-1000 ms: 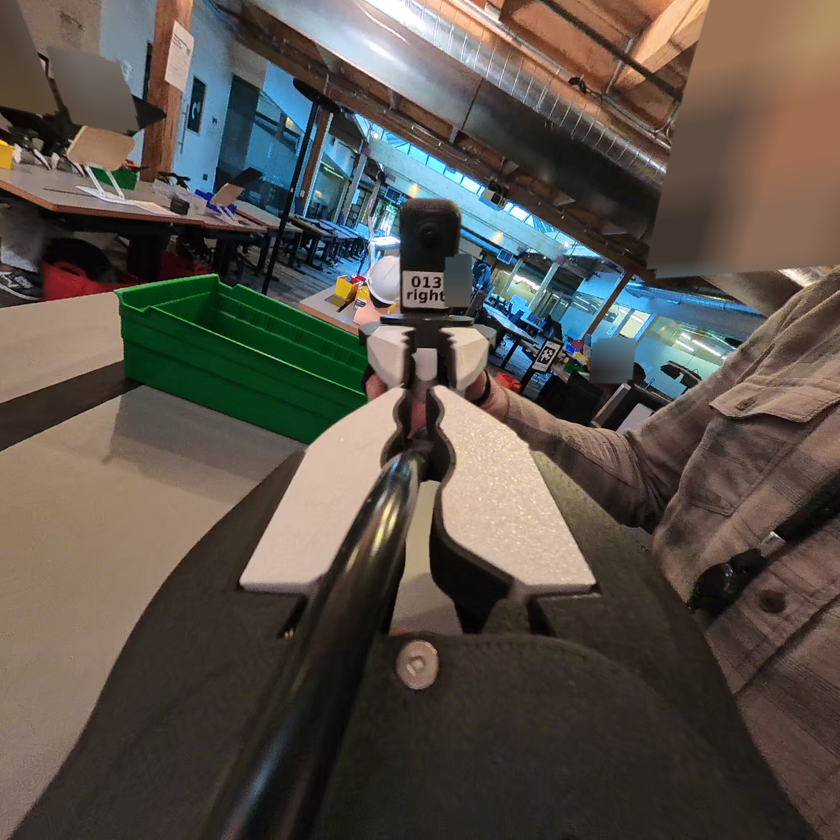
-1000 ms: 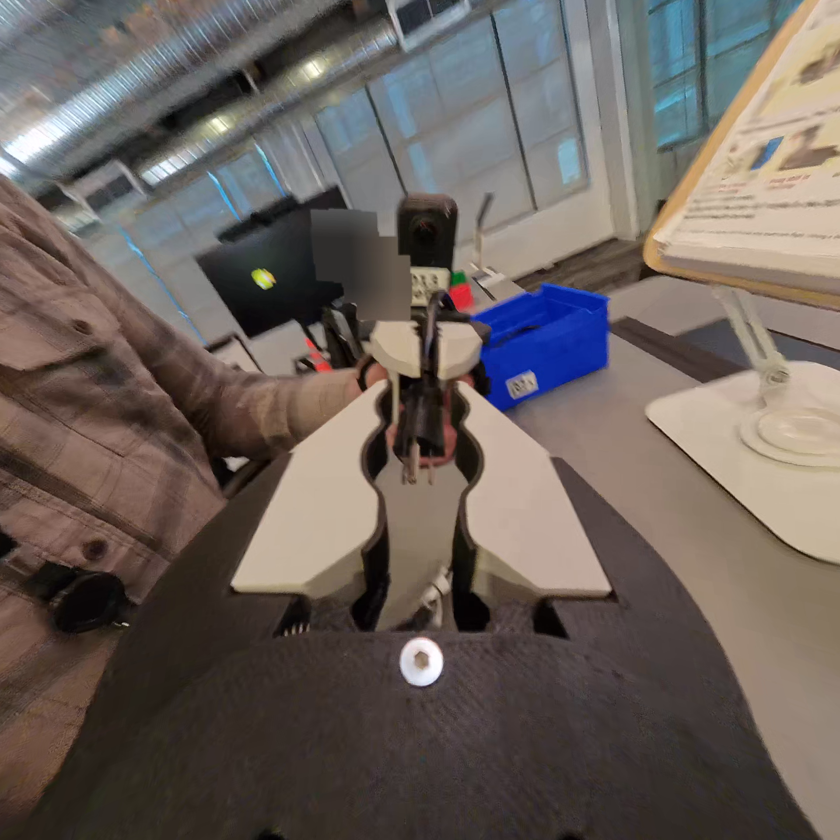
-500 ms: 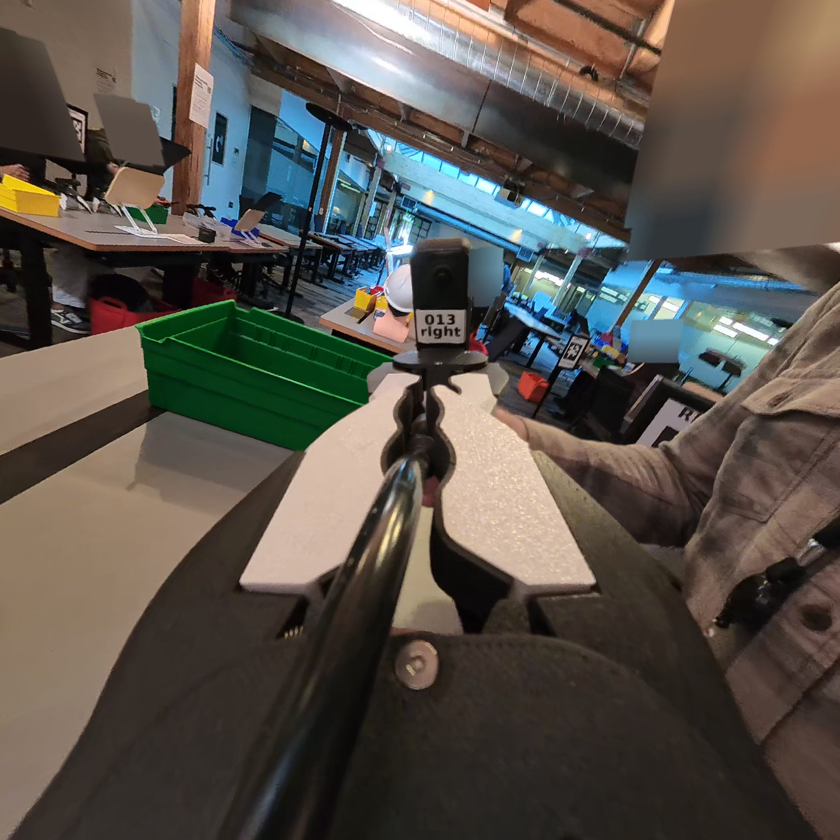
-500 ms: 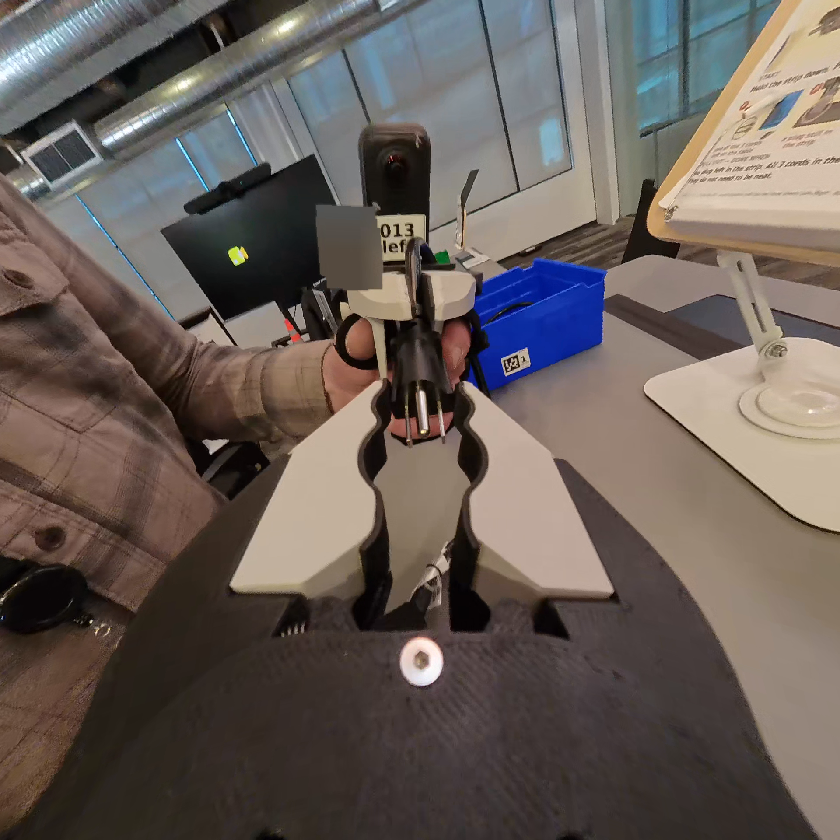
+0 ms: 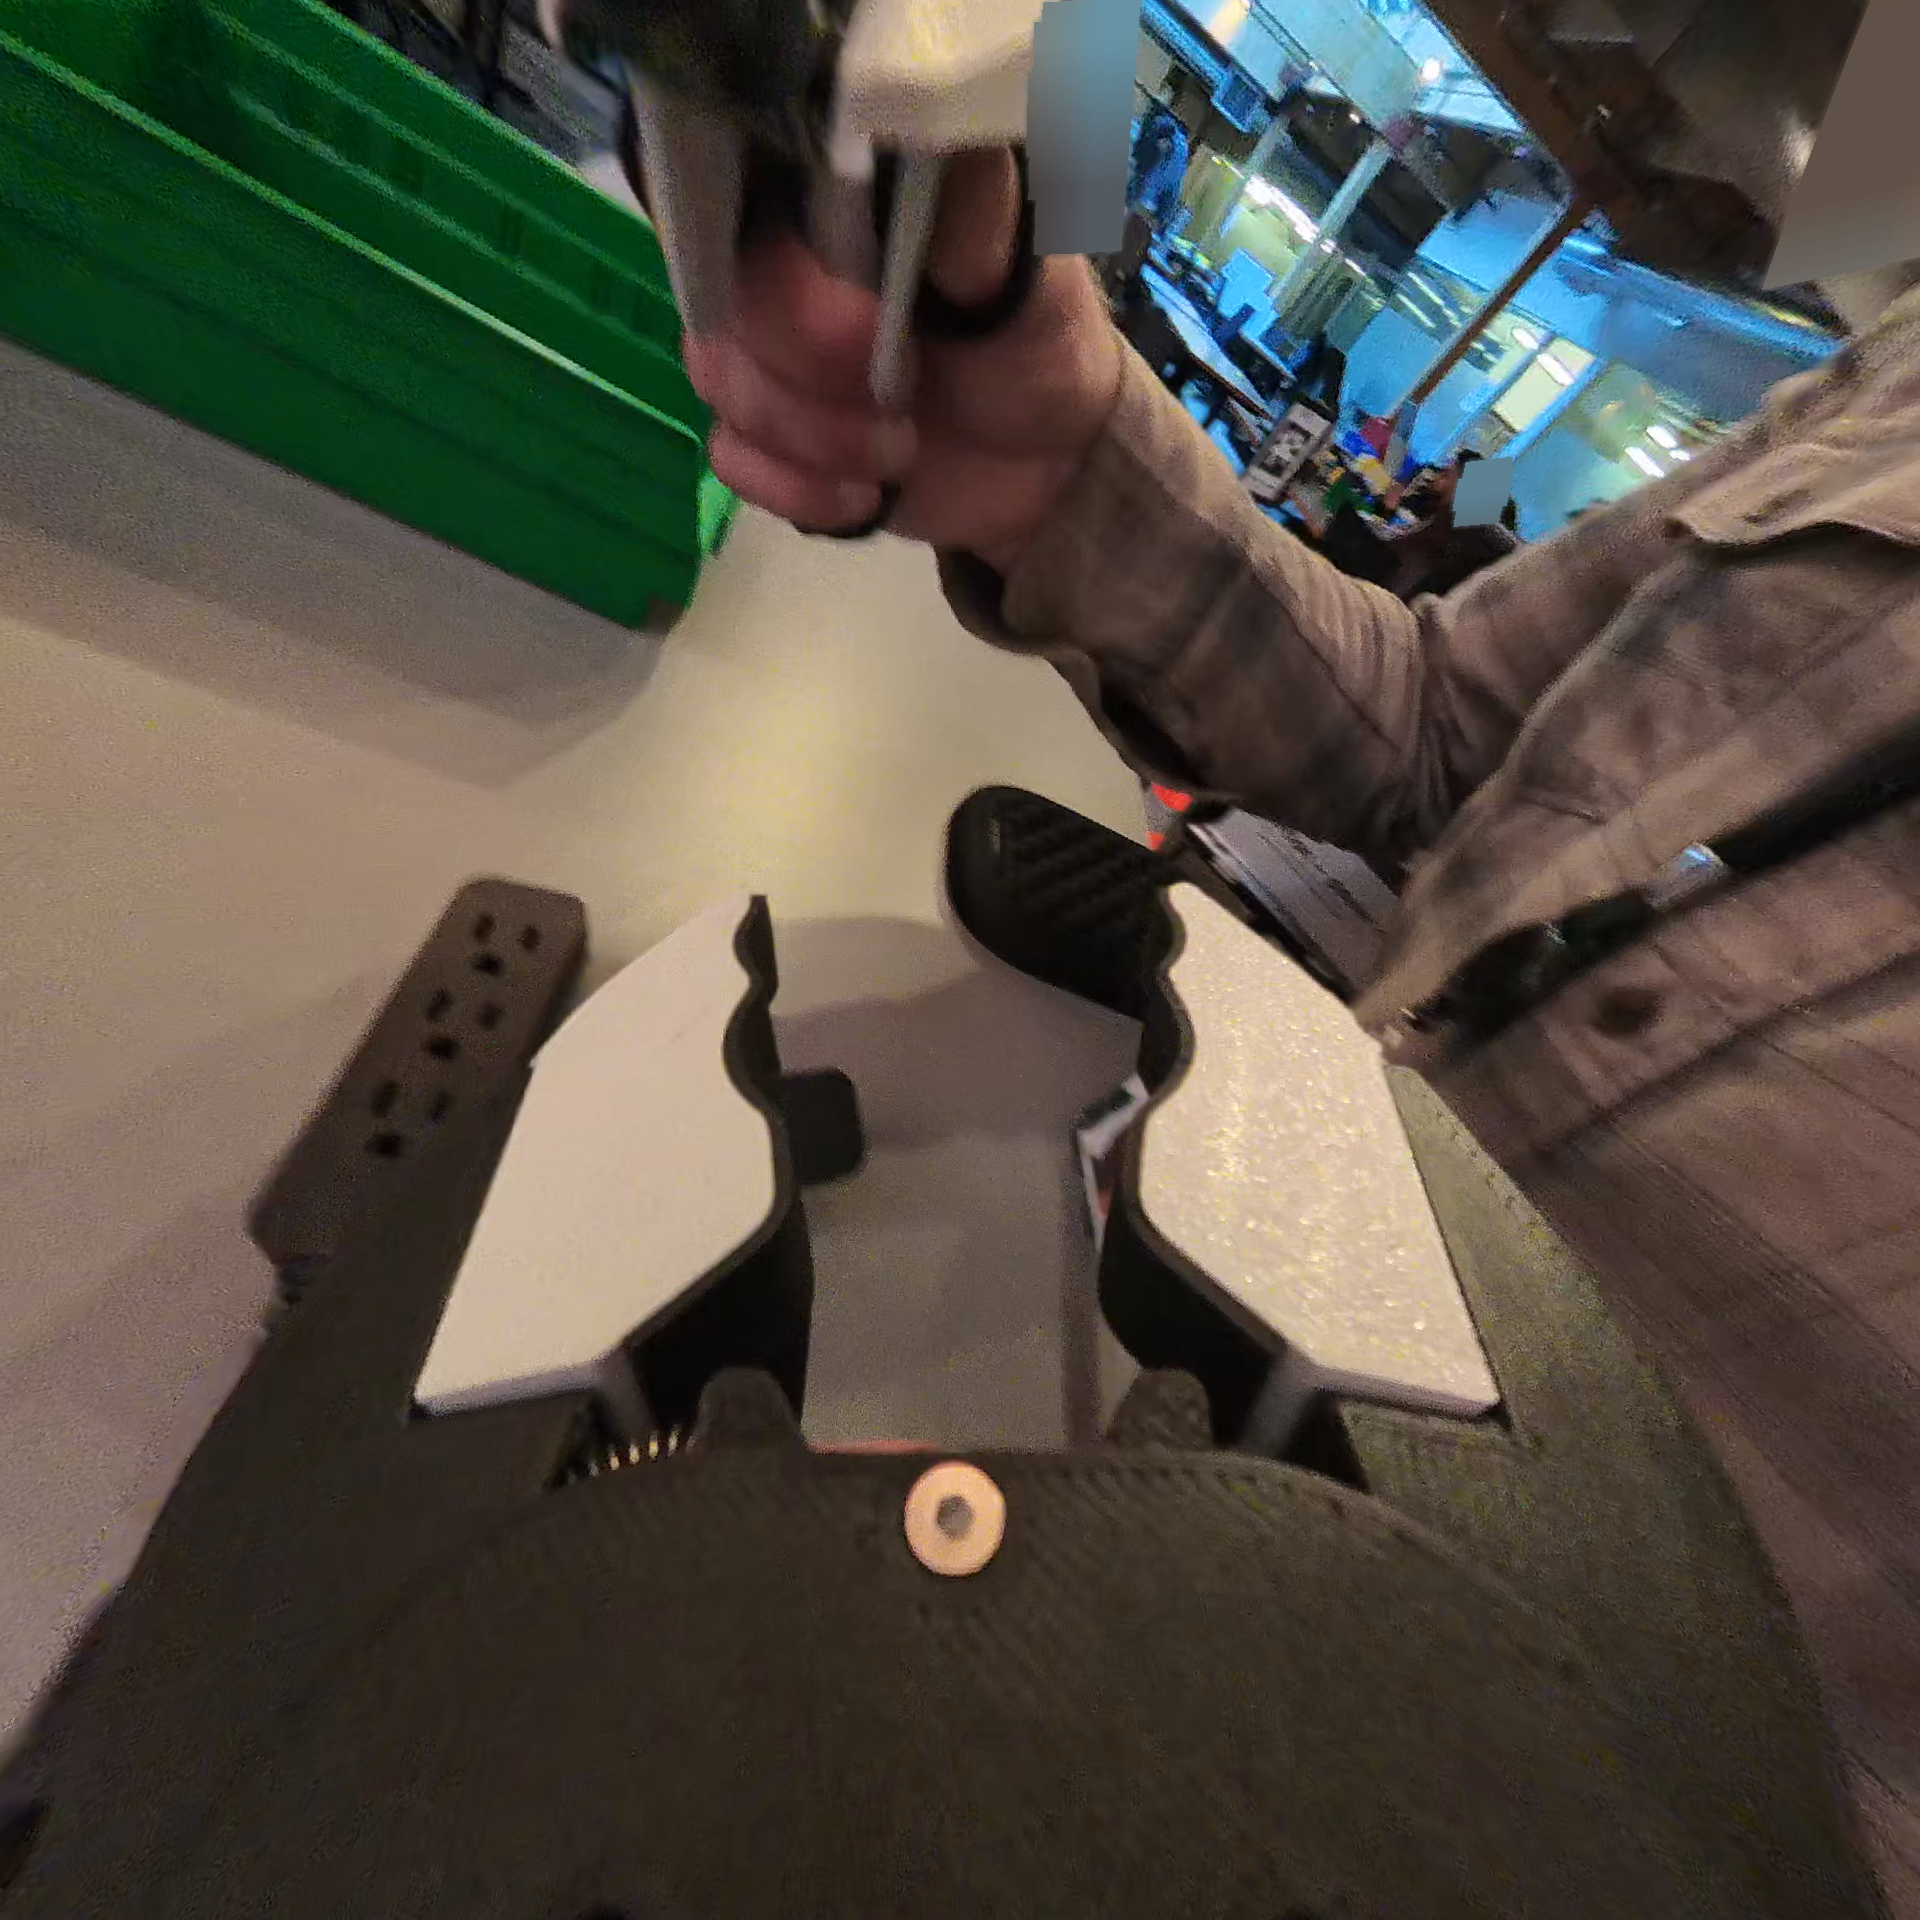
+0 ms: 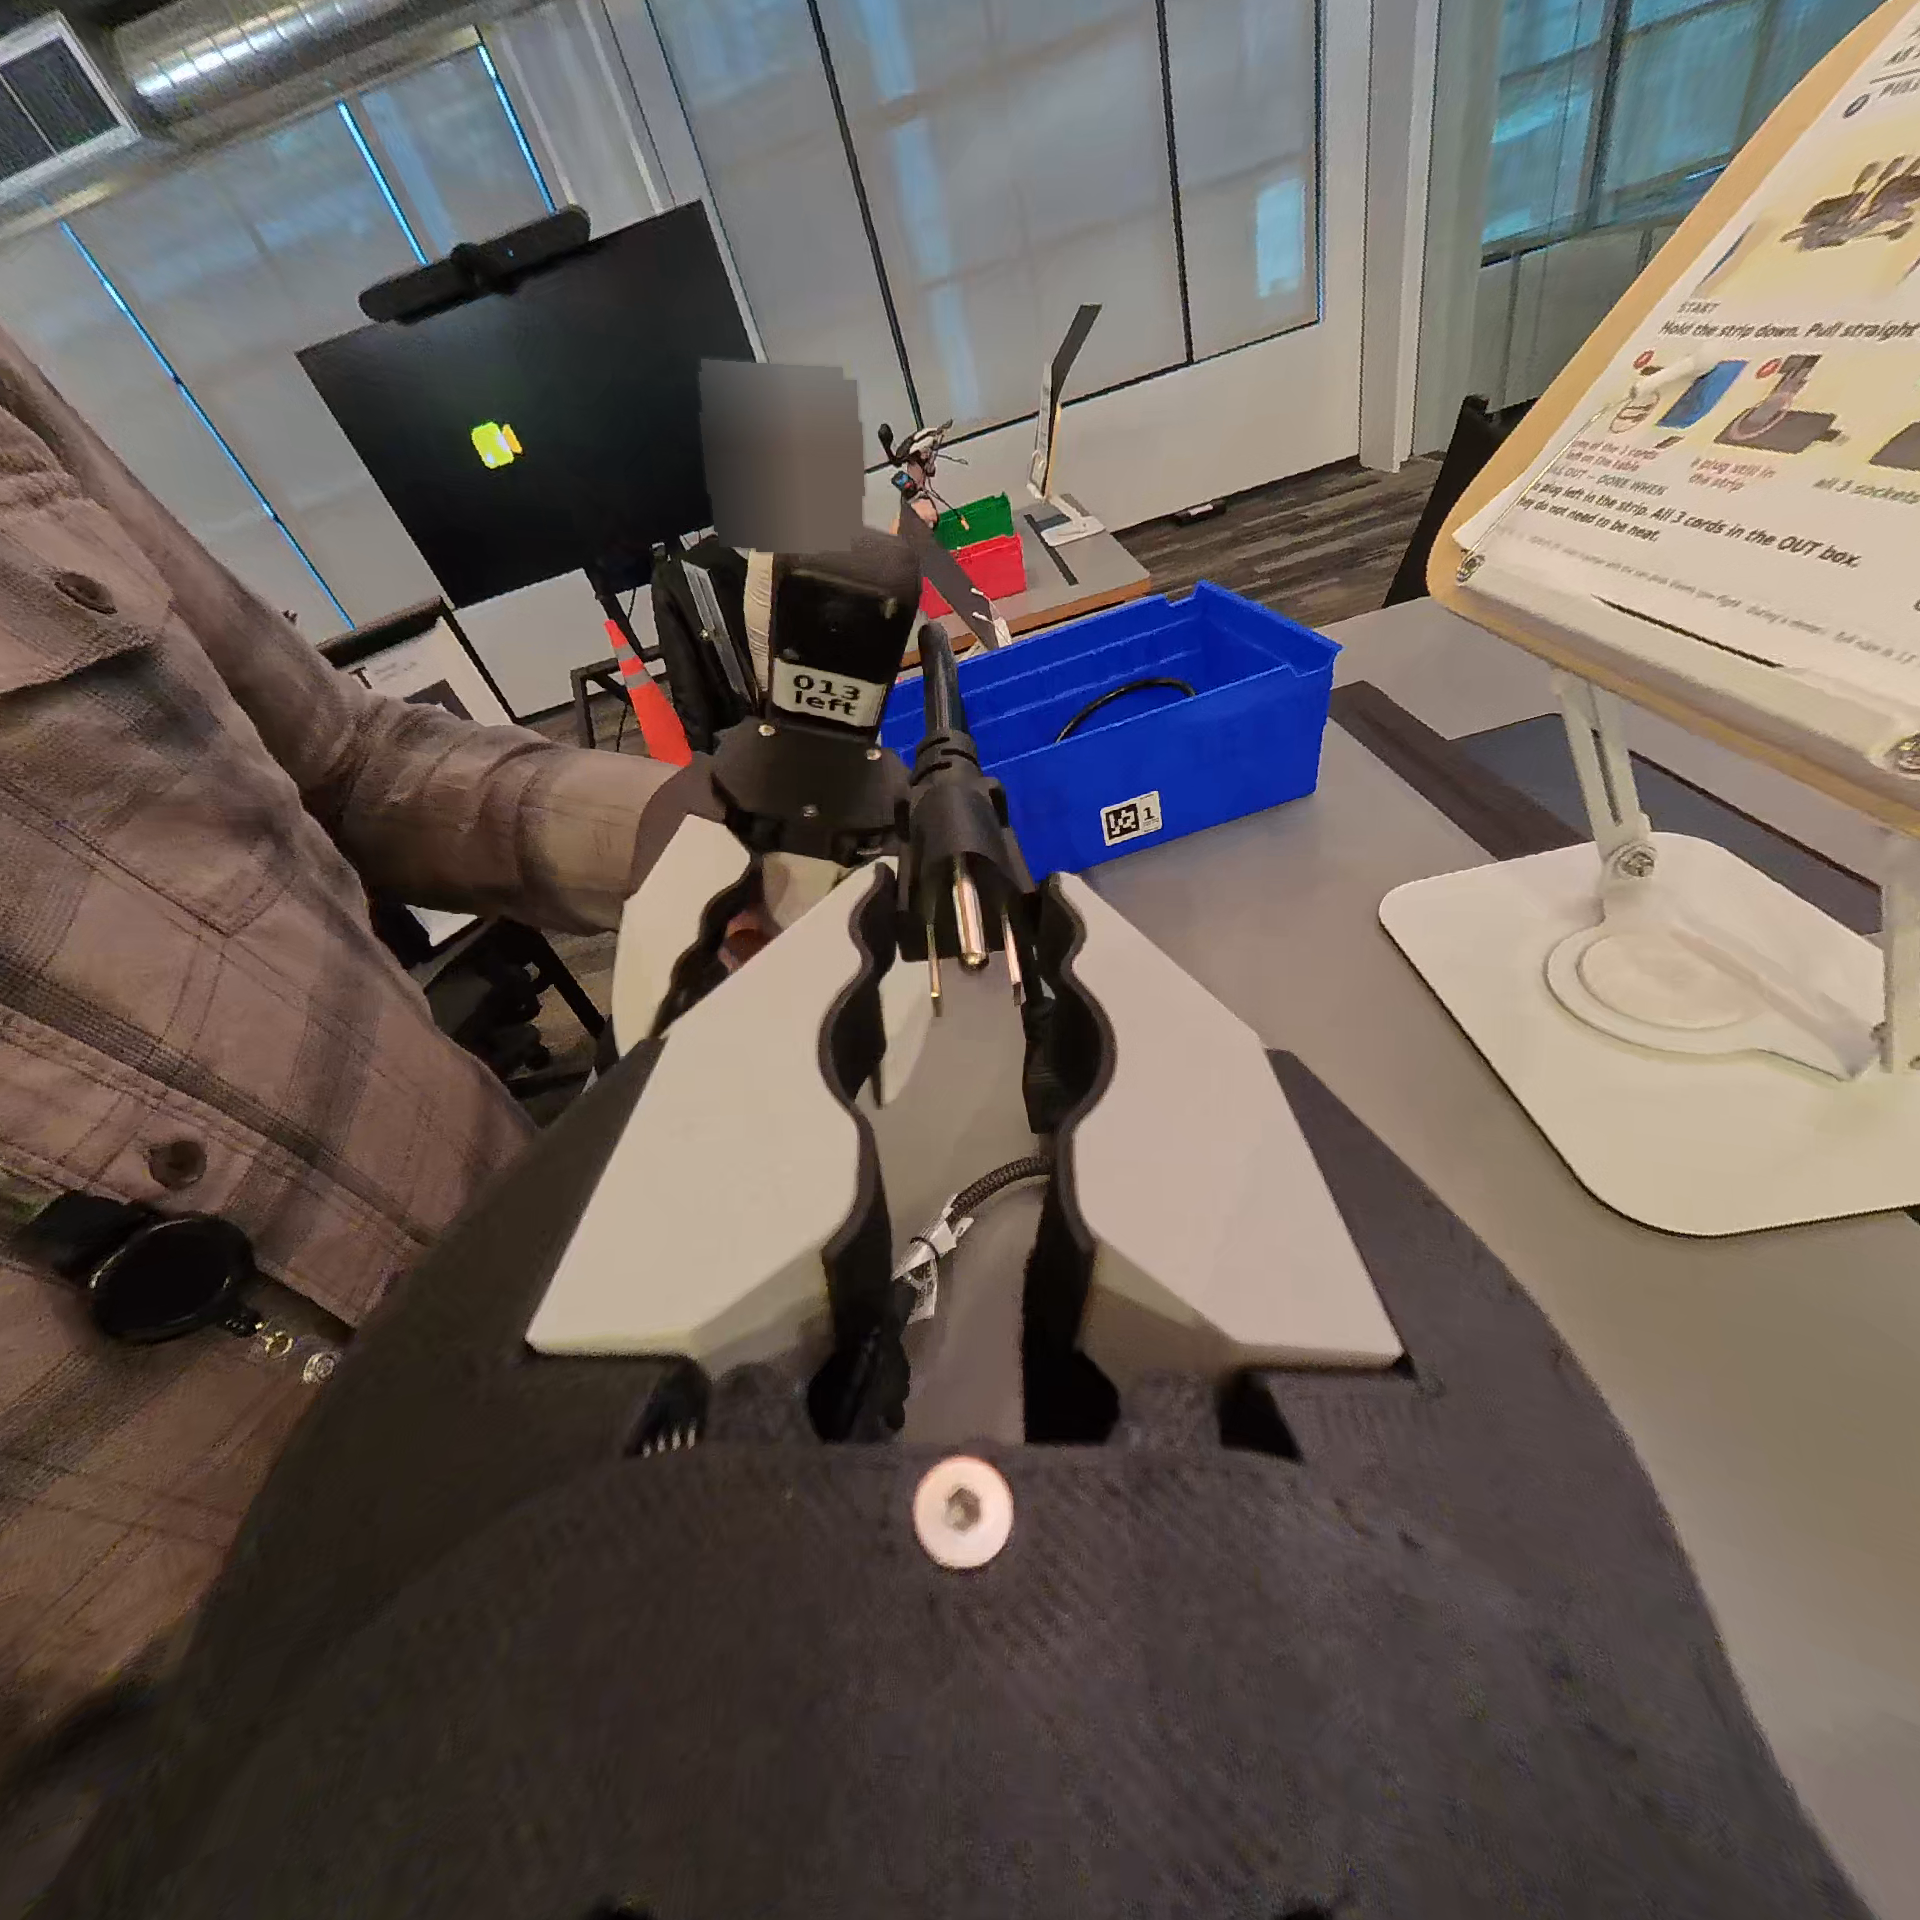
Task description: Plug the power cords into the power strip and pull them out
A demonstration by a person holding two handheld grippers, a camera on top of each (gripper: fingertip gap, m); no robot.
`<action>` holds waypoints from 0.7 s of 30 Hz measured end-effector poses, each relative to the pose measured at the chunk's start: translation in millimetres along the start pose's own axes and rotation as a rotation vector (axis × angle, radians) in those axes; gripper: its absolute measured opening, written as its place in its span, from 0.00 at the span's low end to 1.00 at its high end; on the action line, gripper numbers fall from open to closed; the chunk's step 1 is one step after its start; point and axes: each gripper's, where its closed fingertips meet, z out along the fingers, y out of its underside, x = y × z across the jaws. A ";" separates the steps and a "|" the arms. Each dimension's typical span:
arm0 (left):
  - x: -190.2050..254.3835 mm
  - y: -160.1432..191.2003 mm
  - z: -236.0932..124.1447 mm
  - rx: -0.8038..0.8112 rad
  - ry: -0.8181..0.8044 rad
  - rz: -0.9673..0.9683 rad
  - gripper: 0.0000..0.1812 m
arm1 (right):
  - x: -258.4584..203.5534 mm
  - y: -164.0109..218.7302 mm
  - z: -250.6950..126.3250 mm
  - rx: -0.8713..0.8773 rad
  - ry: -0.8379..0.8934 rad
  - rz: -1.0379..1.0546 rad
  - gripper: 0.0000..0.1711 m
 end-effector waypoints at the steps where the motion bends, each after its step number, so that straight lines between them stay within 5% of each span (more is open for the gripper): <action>1: 7.8 7.3 -5.4 -0.021 0.031 -0.026 0.36 | 0.7 0.5 -0.1 -0.004 -0.003 0.003 0.14; 4: 37.3 19.7 -33.3 -0.095 0.088 0.012 0.33 | 3.4 5.9 0.5 -0.034 0.000 0.000 0.14; 6: 51.6 -3.0 -56.7 -0.029 0.062 0.079 0.33 | 3.0 7.5 1.2 -0.043 -0.010 0.002 0.14; 12: 21.1 -97.4 -101.9 -0.047 -0.374 0.410 0.49 | -2.0 7.3 12.0 -0.073 -0.041 -0.026 0.14; 21: -17.9 -133.0 -48.7 -0.396 -0.287 0.685 0.50 | -9.1 -4.4 27.4 0.016 -0.058 -0.053 0.14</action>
